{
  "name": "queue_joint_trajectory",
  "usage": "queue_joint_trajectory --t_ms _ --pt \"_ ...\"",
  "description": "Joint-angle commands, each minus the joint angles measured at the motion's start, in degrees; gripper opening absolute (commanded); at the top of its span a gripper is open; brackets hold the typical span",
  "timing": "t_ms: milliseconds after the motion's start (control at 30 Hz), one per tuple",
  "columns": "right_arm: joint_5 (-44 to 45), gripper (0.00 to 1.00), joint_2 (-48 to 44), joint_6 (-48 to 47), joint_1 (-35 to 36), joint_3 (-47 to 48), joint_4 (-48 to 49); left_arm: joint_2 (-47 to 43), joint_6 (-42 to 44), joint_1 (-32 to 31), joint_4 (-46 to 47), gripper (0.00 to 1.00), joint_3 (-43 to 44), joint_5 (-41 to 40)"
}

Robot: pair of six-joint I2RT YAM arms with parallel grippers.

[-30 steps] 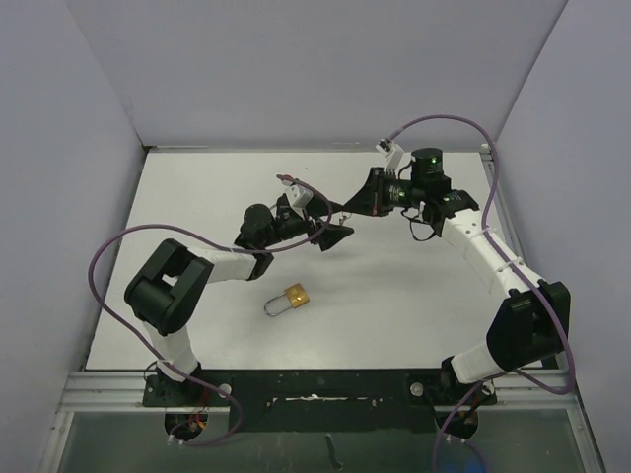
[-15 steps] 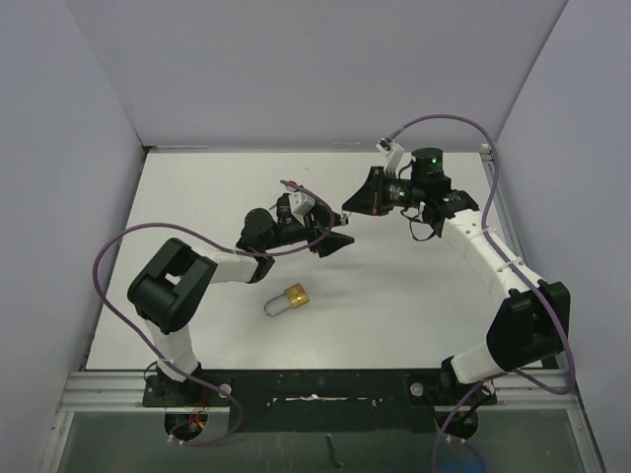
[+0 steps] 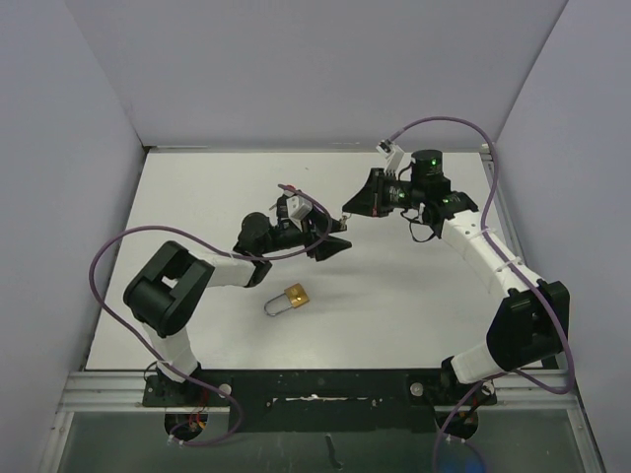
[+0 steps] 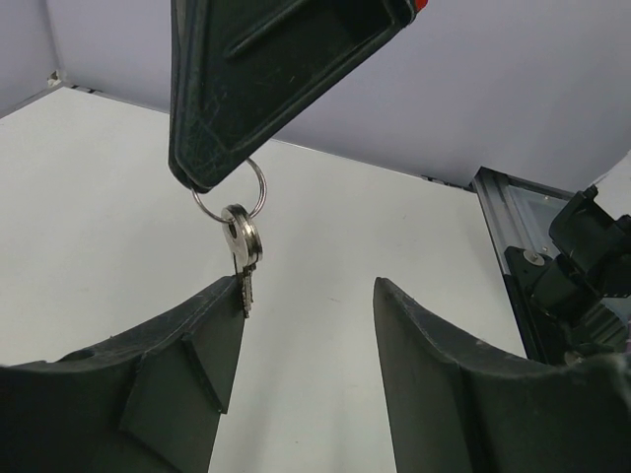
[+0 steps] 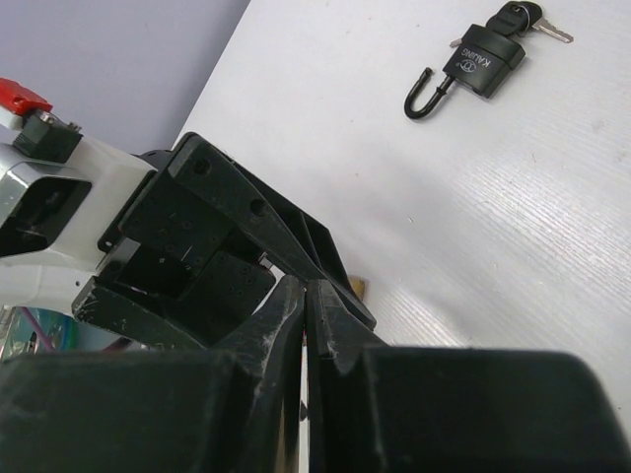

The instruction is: Unlock with the key

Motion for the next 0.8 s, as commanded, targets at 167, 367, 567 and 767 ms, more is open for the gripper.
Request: queue_joint_trajectory --t_ms 167,367,567,767 --pt "-0.8 0.0 -0.5 0.7 -0.7 -0.7 3.6 -4.7 0.0 -0.3 3.2 0.41 0.6 0.8" --pt "-0.9 0.0 -0.6 1.0 -0.8 -0.8 3.9 -4.9 0.1 -0.3 2.6 0.33 0.4 0.9" --pt "-1.2 0.0 -0.9 1.0 -0.8 -0.8 3.9 -4.7 0.5 -0.3 2.1 0.32 0.2 0.3" --pt "-1.5 0.0 -1.0 1.0 -0.8 -0.9 3.9 -4.8 0.8 -0.3 1.1 0.24 0.3 -1.1"
